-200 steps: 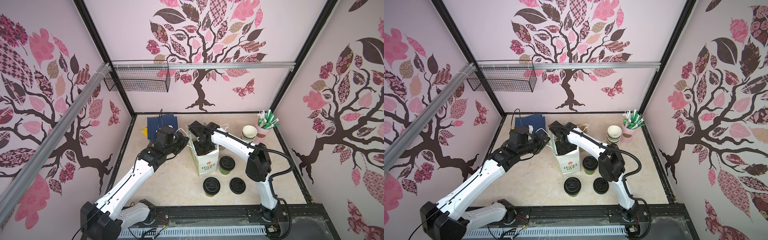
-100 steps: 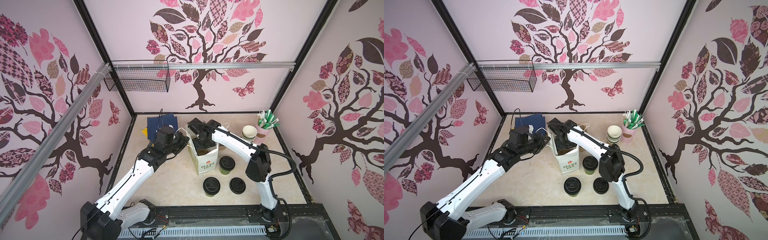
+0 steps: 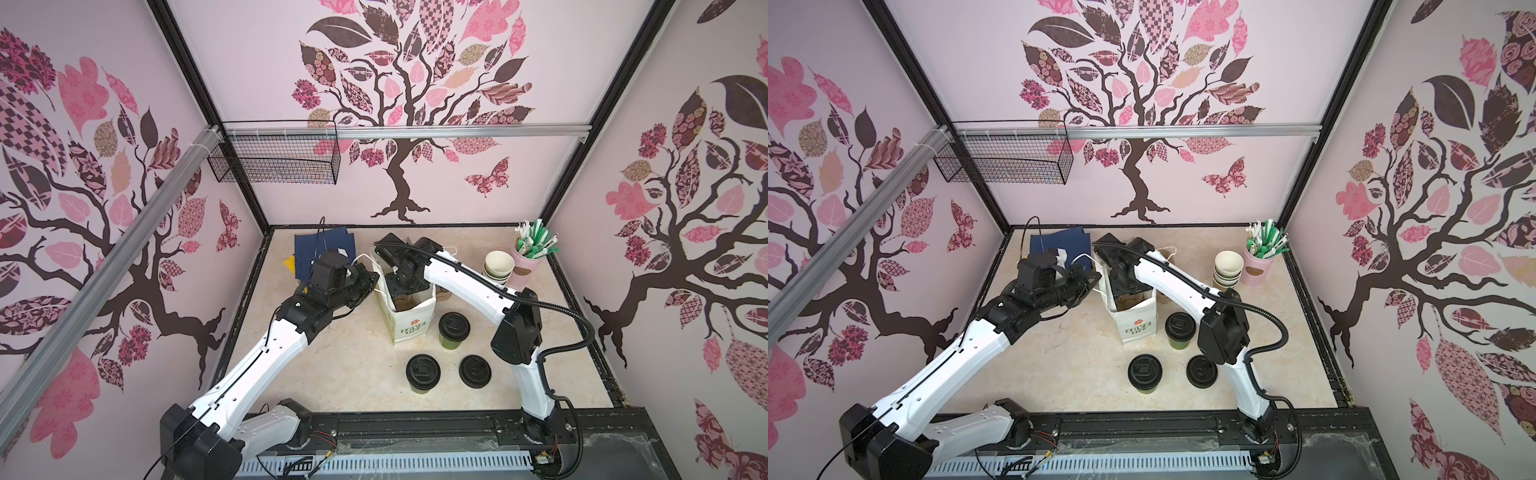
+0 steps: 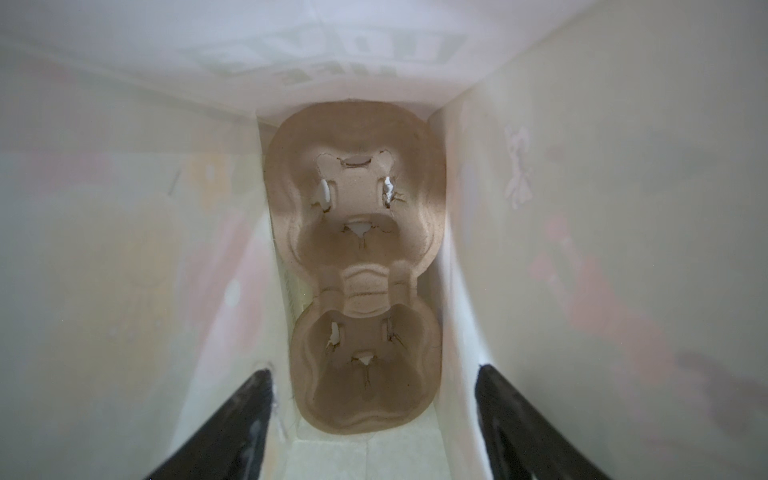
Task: Pack the takeout coffee
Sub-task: 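Open the right gripper to release the carrier at the bag bottom, then lift the right gripper up out of the bag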
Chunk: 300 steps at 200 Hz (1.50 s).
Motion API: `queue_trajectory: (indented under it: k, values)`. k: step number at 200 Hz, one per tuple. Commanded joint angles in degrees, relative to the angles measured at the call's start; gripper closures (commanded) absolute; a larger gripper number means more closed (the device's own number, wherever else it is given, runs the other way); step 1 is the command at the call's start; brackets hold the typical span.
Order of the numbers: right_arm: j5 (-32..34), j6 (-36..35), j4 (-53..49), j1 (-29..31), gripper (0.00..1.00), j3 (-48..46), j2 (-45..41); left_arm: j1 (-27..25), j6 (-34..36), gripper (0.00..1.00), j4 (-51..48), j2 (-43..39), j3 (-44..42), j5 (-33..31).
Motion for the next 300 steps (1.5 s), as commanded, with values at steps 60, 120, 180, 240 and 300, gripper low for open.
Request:
queue_trajectory:
  k: [60, 120, 180, 240, 300]
  values:
    - [1.12, 2.77, -1.26, 0.93, 0.36, 1.40, -5.49, 0.64, -1.28, 1.00, -5.28, -2.29, -2.47, -3.90]
    - [-2.89, -1.97, 5.56, 1.88, 0.44, -0.32, -8.88, 0.64, -0.41, 1.00, -3.43, -0.36, -1.59, -1.57]
    - [-5.02, -6.31, 13.45, 2.48, 0.47, -2.03, -12.89, 0.62, 0.65, 1.00, -3.00, 0.04, -0.69, -0.72]
    - [-5.51, -10.37, 16.72, 3.69, 0.46, 2.65, -17.67, 0.67, 0.69, 1.00, -2.10, 0.34, -0.77, -0.42]
    - [2.32, -11.05, 4.00, 3.50, 0.36, 5.69, -24.05, 0.69, 0.90, 0.83, 0.27, -0.32, -0.75, 0.64]
